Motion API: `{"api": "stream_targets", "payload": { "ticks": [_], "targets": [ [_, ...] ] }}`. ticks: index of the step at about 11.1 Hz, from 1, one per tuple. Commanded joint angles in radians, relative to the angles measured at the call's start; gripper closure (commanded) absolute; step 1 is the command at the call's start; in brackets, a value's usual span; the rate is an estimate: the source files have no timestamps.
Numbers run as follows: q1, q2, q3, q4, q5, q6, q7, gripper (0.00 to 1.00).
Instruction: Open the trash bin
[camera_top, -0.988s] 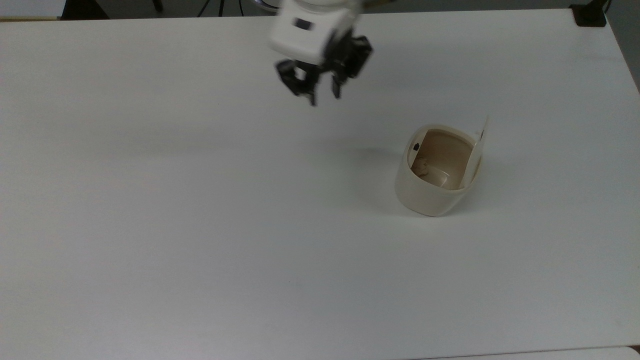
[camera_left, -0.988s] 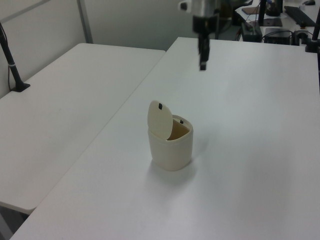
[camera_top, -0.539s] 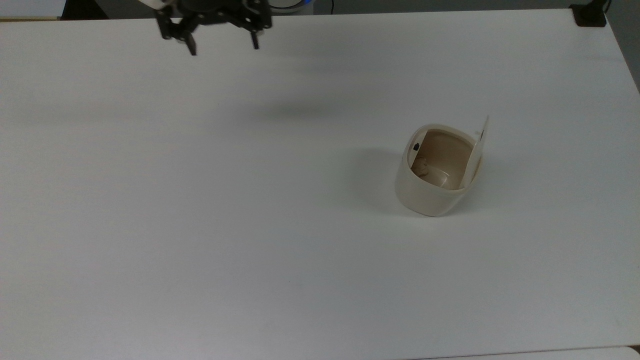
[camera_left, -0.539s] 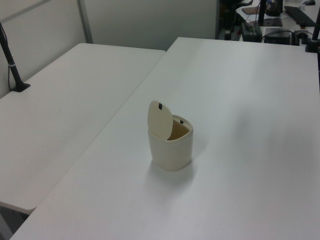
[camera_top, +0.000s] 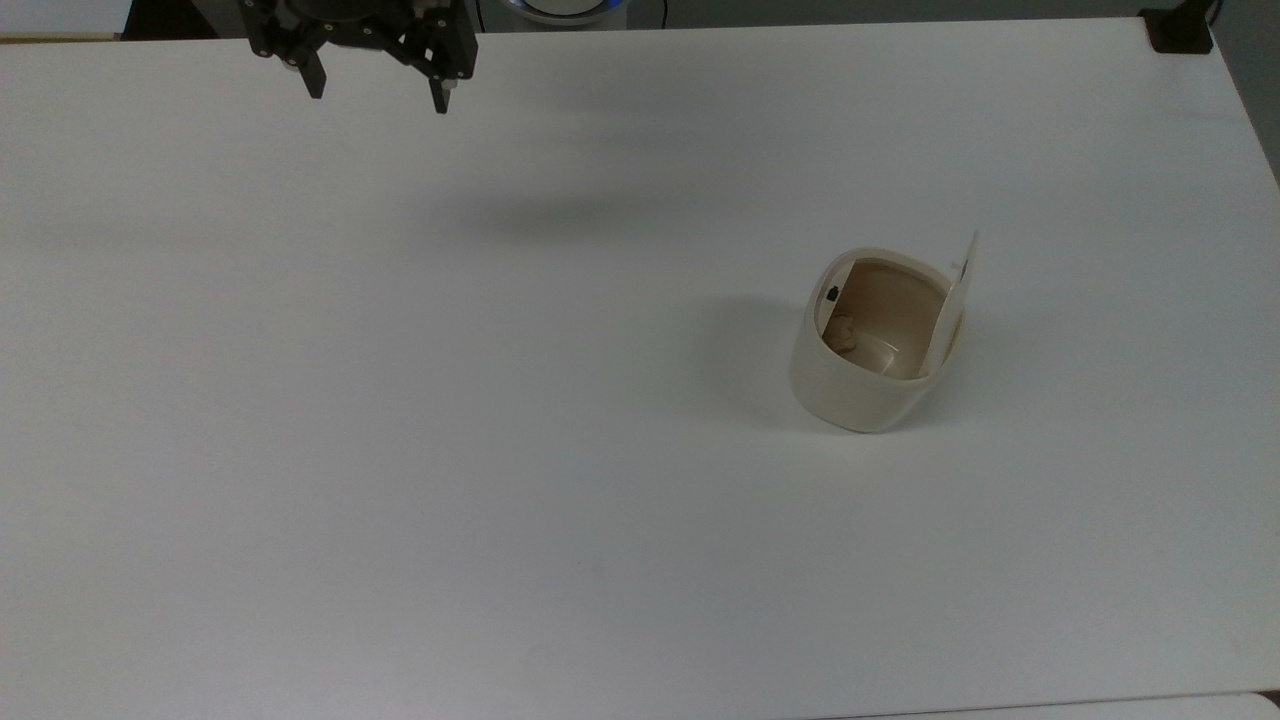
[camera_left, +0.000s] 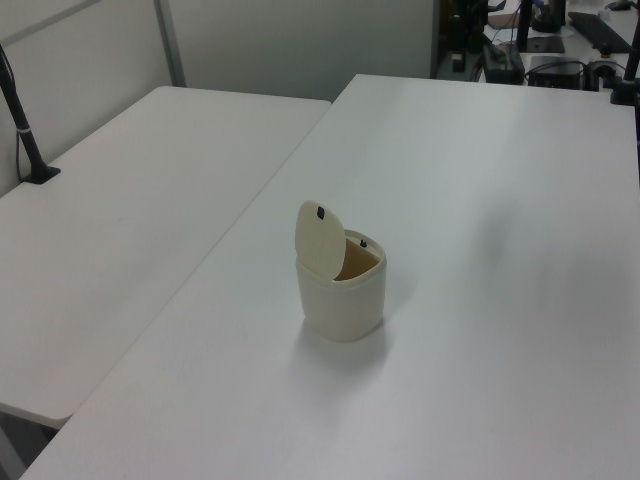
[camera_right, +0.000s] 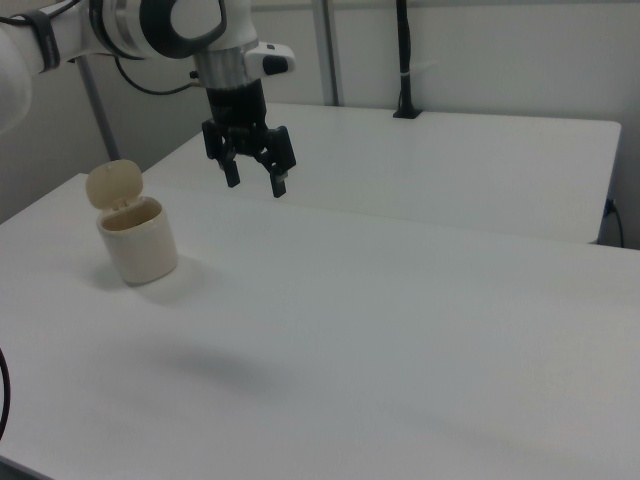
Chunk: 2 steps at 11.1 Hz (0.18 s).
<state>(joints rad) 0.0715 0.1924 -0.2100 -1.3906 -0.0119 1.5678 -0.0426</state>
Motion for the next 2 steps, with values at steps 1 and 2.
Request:
{"api": "stream_targets", "payload": {
  "ticks": [1, 2],
  "targets": [
    [-0.024, -0.022, 0.003, -0.019, -0.013, 0.043, 0.055, 0.0],
    [-0.024, -0.022, 0.003, -0.019, -0.013, 0.043, 0.056, 0.0]
  ]
}}
